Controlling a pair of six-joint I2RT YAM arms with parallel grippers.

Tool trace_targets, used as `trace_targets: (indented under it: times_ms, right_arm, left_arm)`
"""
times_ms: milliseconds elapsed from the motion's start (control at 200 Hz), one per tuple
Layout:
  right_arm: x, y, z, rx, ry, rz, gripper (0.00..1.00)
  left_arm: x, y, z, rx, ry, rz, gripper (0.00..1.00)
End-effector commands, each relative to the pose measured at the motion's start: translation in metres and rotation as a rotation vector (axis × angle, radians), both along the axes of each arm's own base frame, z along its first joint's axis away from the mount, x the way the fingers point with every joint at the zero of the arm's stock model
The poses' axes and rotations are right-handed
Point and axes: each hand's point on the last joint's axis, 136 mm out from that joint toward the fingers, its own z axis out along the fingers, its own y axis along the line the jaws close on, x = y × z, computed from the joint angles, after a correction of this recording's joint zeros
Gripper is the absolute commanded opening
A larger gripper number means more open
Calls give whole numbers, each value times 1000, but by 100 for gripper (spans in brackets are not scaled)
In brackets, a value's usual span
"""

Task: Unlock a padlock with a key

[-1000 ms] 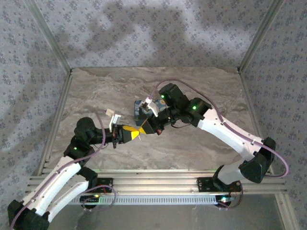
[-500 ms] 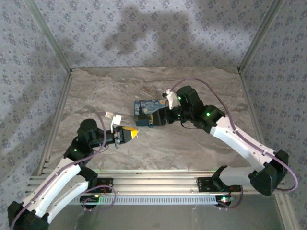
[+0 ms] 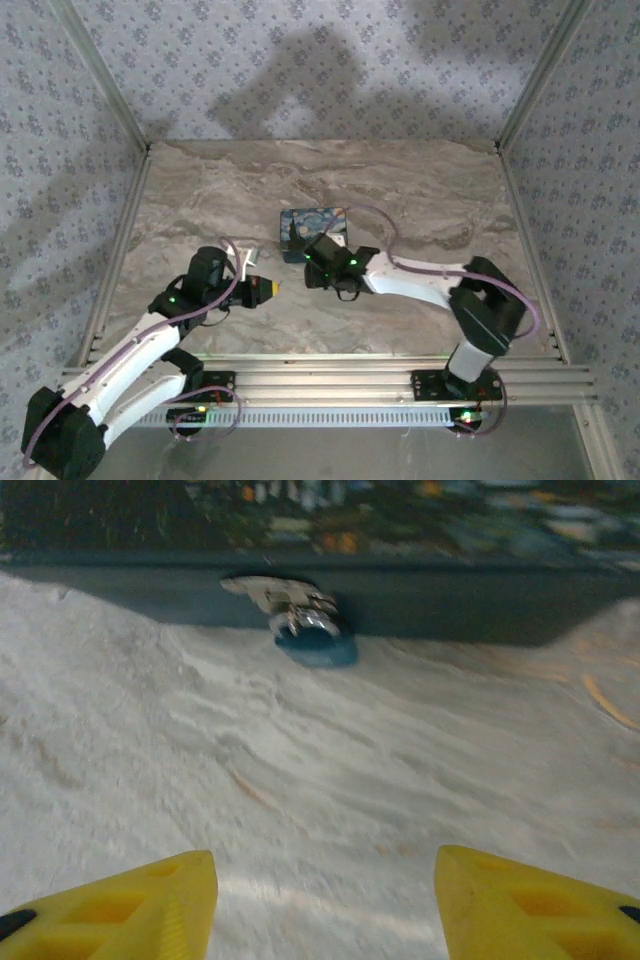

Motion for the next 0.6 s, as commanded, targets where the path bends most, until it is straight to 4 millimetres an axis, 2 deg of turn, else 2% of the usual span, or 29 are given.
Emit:
trace_targets:
  times_ms: [0,55,80,235,420,595]
  right_arm:
    - [27,12,5,-5,-73,-61,61]
    - [32,13,-6,-29,-67,-65,61]
    - [40,21,2,-12,-80,-69,61]
    - [58,20,-10,-40,-76,-129,58]
    - [66,13,-27,-91,-65,-162,55]
    - [70,12,-31,-110,-83,-170,50]
  left_arm:
    - [0,5,-8,13,3,28,0]
    - [0,5,-10,9,5,32,0]
    - [-1,6,-12,10,7,33,0]
    - [-2,9,-20,45,17,29,0]
    - [-1,10,-20,66,11,26,0]
    - [0,9,-21,65,14,22,0]
